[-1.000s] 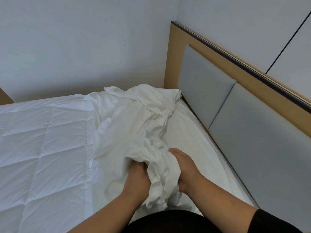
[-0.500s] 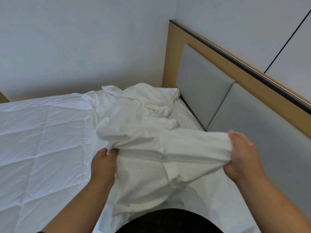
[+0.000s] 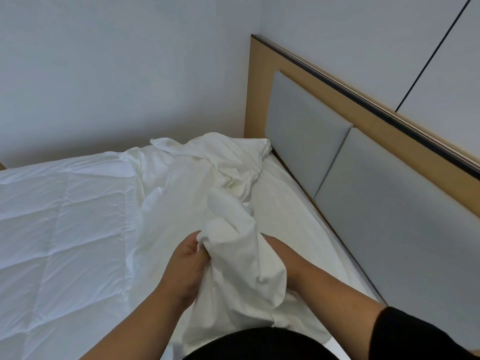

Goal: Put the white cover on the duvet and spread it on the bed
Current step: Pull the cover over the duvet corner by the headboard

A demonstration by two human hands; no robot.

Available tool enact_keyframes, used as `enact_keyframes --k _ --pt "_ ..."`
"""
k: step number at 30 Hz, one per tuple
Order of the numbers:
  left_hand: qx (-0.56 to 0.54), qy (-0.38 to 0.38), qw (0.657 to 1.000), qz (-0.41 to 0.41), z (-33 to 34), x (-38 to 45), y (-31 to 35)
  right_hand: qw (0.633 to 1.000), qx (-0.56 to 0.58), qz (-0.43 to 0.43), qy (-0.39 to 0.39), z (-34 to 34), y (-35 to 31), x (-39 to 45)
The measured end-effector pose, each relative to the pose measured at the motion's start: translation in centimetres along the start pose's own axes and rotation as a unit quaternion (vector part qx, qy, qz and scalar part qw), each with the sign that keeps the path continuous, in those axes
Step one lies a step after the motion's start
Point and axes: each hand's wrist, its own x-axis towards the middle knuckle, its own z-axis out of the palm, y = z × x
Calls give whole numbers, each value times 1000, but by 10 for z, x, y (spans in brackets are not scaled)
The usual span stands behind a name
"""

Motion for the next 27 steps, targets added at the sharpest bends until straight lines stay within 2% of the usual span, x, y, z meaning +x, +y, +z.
enact_keyframes --k 2,3,5,9,12,15,18,20,23,25,27 --pt "36 -21 999 18 2 -1 -4 999 42 7 -3 16 -7 7" --pt "44 -17 999 24 1 -1 -6 997 75 -18 13 22 -12 4" --pt "35 18 999 19 -1 -2 -7 990 129 -42 47 27 -24 -1" --pt "93 68 993 7 -6 -9 -10 982 166 -74 45 32 -29 1" --pt "207 103 971 58 -23 -12 -11 982 144 -94 77 28 -29 2" --pt "259 149 944 144 -42 -21 2 983 131 -91 92 19 -28 6" --pt "242 149 927 246 -45 -32 32 982 135 -98 94 13 -19 14" --pt "166 148 941 255 -39 -43 57 973 173 -107 110 12 -17 15" --pt "158 132 932 297 -33 -61 89 960 221 -92 146 9 -15 11" --pt "154 90 947 267 -34 -66 97 946 257 -96 170 0 -19 7" --pt "208 -10 967 146 -37 -58 89 929 276 -115 216 -11 -24 8"
